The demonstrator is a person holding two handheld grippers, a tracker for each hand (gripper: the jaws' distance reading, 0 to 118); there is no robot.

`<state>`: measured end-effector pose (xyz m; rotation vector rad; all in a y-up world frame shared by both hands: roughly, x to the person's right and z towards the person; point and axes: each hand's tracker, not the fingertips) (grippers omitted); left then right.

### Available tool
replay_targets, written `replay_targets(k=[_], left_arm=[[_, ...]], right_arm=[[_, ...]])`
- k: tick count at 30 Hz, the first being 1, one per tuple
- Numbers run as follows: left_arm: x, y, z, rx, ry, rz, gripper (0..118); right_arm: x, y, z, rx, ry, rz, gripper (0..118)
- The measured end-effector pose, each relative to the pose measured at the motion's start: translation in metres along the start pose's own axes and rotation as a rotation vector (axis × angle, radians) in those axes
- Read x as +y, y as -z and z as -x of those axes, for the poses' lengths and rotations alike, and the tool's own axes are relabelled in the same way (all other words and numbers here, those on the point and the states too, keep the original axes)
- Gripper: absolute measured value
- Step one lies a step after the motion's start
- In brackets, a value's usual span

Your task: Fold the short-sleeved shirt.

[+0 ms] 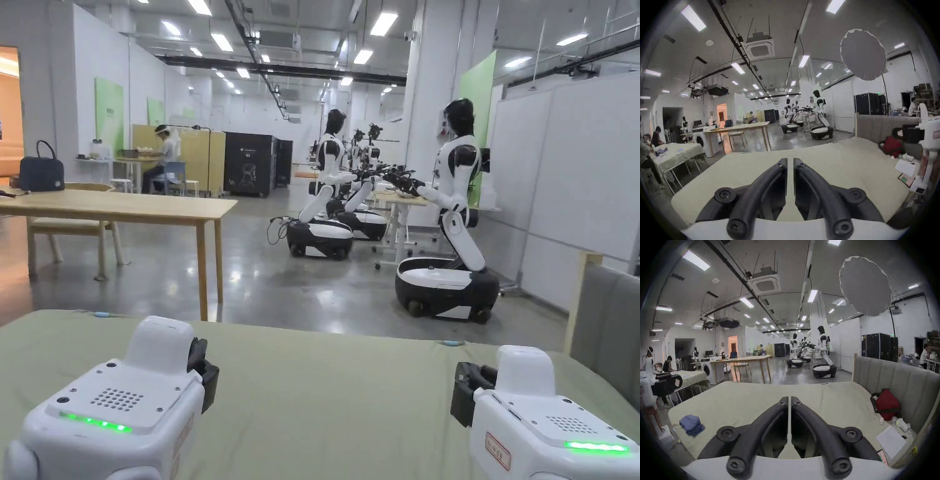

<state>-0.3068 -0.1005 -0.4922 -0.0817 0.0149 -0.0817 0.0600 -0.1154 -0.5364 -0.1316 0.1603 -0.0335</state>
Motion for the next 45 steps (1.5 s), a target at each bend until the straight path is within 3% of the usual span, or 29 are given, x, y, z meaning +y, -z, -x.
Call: replay_targets(k=[5, 7, 9, 12, 15, 16, 19, 23, 34, 45], left_arm=[[-0.007, -0.005, -0.011, -0.011, 0.006, 0.019, 31], [-0.008, -0.005, -0.011, -0.008, -0.011, 0.027, 44], [-0.008, -0.006, -0.013, -0.009, -0.017, 0.026, 78], [-0.008, -0.009, -0.015, -0.011, -0.018, 0.019, 84], [-0.007, -0.009, -0.016, -0.01, -0.009, 0.016, 109], [-0.007, -0.01, -0.016, -0.014, -0.009, 0.013, 118], [-0.008, -0.011, -0.016, -0.02, -0.012, -0.012, 118], [-0.008, -0.011, -0.015, -0.025, -0.022, -0.018, 118], [-0.005, -0.014, -0.014, -0.046, -0.04, -0.022, 118], [-0.006, -0.015, -0.018, -0.055, -0.048, -0.022, 118]], right_arm=[[-0.004, -0.009, -0.013, -0.02, -0.032, 0.012, 15], [-0.005, -0.011, -0.013, 0.003, -0.016, 0.014, 28], [-0.006, -0.013, -0.01, 0.011, -0.014, 0.02, 52], [-0.009, -0.013, -0.007, 0.047, -0.002, 0.035, 93], [-0.011, -0.013, 0.0, 0.047, -0.017, 0.045, 117], [-0.011, -0.014, 0.003, 0.031, -0.038, 0.046, 118], [-0.01, -0.018, 0.007, 0.022, -0.051, 0.02, 118], [-0.003, -0.02, 0.003, 0.047, 0.038, 0.041, 118], [0.005, -0.02, 0.014, -0.097, 0.014, 0.043, 118], [0.004, -0.019, 0.014, -0.088, 0.048, 0.084, 118]])
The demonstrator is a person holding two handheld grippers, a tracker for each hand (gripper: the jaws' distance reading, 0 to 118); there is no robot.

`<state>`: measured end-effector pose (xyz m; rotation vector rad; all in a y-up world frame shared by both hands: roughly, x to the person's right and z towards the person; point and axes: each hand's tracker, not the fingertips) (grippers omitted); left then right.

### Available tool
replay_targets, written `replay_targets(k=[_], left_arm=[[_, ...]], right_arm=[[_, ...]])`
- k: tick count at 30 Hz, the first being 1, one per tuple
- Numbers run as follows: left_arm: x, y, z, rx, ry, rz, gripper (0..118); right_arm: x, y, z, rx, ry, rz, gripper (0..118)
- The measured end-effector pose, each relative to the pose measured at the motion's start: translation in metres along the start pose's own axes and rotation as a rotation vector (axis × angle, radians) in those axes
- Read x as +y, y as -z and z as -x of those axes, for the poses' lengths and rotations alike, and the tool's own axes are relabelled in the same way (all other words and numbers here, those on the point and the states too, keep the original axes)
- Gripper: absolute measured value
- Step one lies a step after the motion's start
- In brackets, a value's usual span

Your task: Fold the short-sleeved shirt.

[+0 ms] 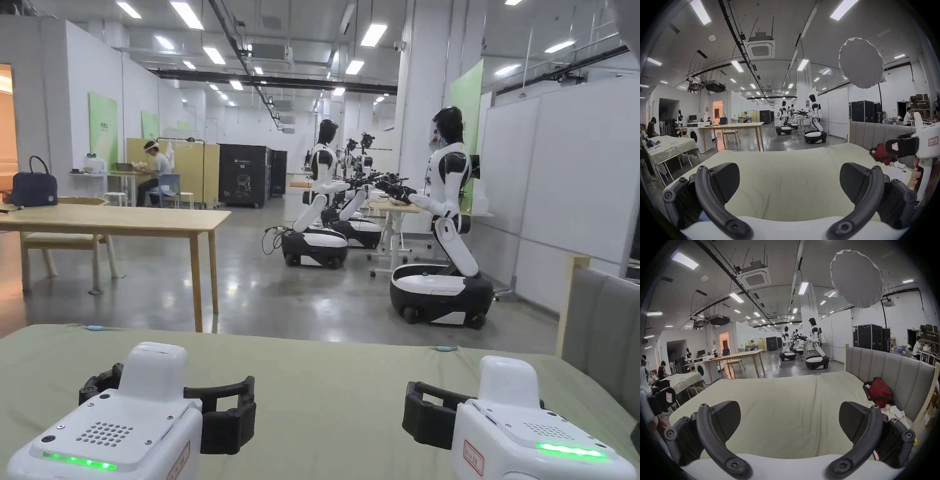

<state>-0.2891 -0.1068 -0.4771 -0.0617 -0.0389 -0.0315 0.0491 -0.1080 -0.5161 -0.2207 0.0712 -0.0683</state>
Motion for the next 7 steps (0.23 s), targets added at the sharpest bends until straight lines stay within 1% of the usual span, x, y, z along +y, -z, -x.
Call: replay_targets(k=[5, 7], left_arm=[[-0.0009, -0.0002, 0.0011, 0.007, -0.012, 0.004, 118], [-0.0019, 0.0001, 0.0021, 0.012, -0.012, 0.004, 118]], right_arm=[[-0.0017, -0.0018, -0.0028, 0.016, 0.008, -0.026, 118], [-0.0008, -0.0009, -0.0017, 0.009, 0.002, -0.022, 118]])
